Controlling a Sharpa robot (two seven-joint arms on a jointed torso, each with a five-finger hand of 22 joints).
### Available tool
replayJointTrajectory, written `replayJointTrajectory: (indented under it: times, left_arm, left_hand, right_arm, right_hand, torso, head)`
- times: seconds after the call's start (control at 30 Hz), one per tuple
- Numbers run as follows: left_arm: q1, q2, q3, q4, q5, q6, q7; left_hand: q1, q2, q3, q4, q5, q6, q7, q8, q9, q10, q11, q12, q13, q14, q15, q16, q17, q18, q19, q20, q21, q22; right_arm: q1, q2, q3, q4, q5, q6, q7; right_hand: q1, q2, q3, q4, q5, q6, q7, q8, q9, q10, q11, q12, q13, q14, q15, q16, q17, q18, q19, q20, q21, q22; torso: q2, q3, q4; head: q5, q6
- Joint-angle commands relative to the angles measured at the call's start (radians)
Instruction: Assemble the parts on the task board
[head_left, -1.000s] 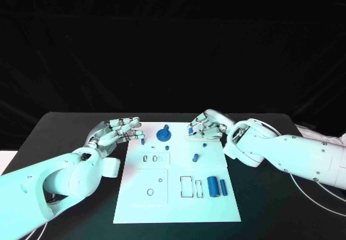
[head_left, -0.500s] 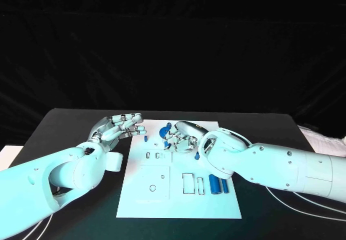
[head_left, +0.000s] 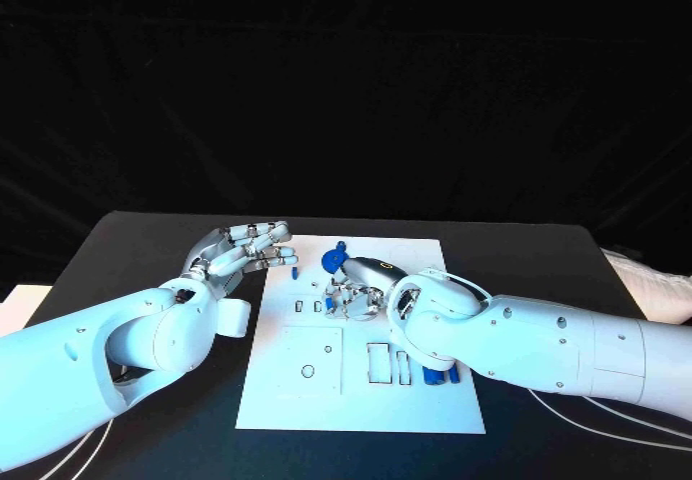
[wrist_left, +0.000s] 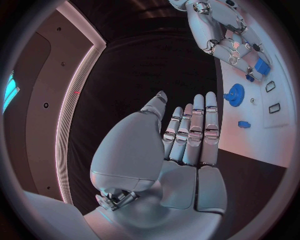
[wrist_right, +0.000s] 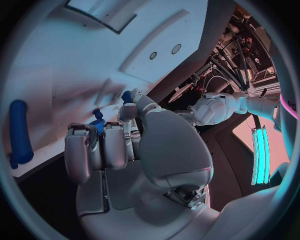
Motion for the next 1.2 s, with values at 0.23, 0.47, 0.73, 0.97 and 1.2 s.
replayJointTrajectory:
  times: [0.23, 0.47, 0.73, 0.97, 1.2]
  left_arm:
    - [0.001, 0.003, 0.001, 0.002, 0.003, 0.024, 0.001]
    - [0.001, 0.003, 0.001, 0.003, 0.003, 0.025, 0.000]
    - [0.001, 0.003, 0.001, 0.003, 0.003, 0.026, -0.001]
    - [0.001, 0.002, 0.001, 0.005, 0.003, 0.028, -0.002]
    - [0.001, 0.001, 0.001, 0.006, 0.003, 0.029, -0.004]
  left_hand:
    - [-0.001, 0.009, -0.002, -0.006, -0.003, 0.004, -0.001, -0.001, 0.000, 0.003, 0.001, -0.002, 0.000, 0.002, 0.001, -0.006, 0.001, 0.010, 0.007, 0.002, 0.002, 0.000]
    - [-0.001, 0.009, -0.002, -0.006, -0.003, 0.004, -0.001, -0.001, 0.000, 0.003, 0.001, -0.002, 0.000, 0.002, 0.001, -0.006, 0.001, 0.010, 0.007, 0.002, 0.002, 0.000]
    - [-0.001, 0.009, -0.002, -0.006, -0.003, 0.004, -0.001, -0.001, 0.000, 0.003, 0.001, -0.002, 0.000, 0.002, 0.001, -0.006, 0.001, 0.010, 0.007, 0.002, 0.002, 0.000]
    - [-0.002, 0.009, -0.003, -0.007, -0.003, 0.003, -0.001, -0.002, 0.000, 0.002, 0.001, -0.002, 0.000, 0.002, 0.001, -0.007, 0.002, 0.009, 0.007, 0.002, 0.002, 0.000]
    - [-0.002, 0.009, -0.003, -0.007, -0.003, 0.003, -0.001, -0.002, 0.000, 0.002, 0.001, -0.002, 0.000, 0.002, 0.001, -0.007, 0.002, 0.009, 0.007, 0.002, 0.002, 0.000]
  right_arm:
    - [-0.003, 0.012, 0.000, -0.012, -0.044, 0.020, -0.025]
    - [-0.003, 0.021, -0.001, -0.029, -0.041, 0.026, -0.020]
    - [-0.004, 0.028, -0.002, -0.041, -0.045, 0.042, -0.018]
    - [-0.004, 0.031, -0.003, -0.041, -0.060, 0.060, -0.022]
    - [-0.004, 0.030, -0.004, -0.039, -0.070, 0.085, -0.026]
  right_hand:
    - [-0.013, -0.003, 0.008, -0.001, 0.006, 0.008, 0.003, 0.005, 0.001, -0.006, 0.002, 0.000, 0.003, 0.046, -0.006, -0.003, -0.001, -0.006, -0.009, 0.000, -0.005, 0.064]
    - [-0.017, -0.007, 0.010, -0.001, 0.007, 0.008, 0.003, 0.005, 0.000, -0.008, 0.002, -0.004, 0.000, 0.046, -0.006, -0.004, -0.002, -0.005, -0.011, 0.000, -0.007, 0.061]
    - [-0.032, -0.019, 0.017, 0.000, 0.003, -0.002, 0.007, -0.002, -0.004, -0.027, 0.005, -0.038, -0.028, 0.045, -0.004, -0.011, -0.008, -0.002, -0.019, 0.002, -0.014, 0.049]
    - [-0.046, -0.040, 0.023, -0.001, -0.004, -0.024, 0.017, -0.015, -0.010, -0.055, 0.013, -0.079, -0.061, 0.043, 0.002, -0.019, -0.015, 0.001, -0.029, 0.006, -0.023, 0.034]
    - [-0.053, -0.054, 0.026, -0.003, -0.006, -0.036, 0.022, -0.021, -0.013, -0.072, 0.017, -0.103, -0.080, 0.042, 0.006, -0.024, -0.019, 0.003, -0.034, 0.010, -0.028, 0.026]
  torso:
    - [0.001, 0.0012, -0.0006]
    - [0.001, 0.0010, -0.0011]
    - [0.000, 0.0009, -0.0009]
    - [0.000, 0.0009, -0.0009]
    - [0.000, 0.0008, -0.0003]
  head:
    - [0.000, -0.005]
    - [0.000, -0.006]
    - [0.000, -0.007]
    - [0.002, -0.010]
    - [0.002, -0.012]
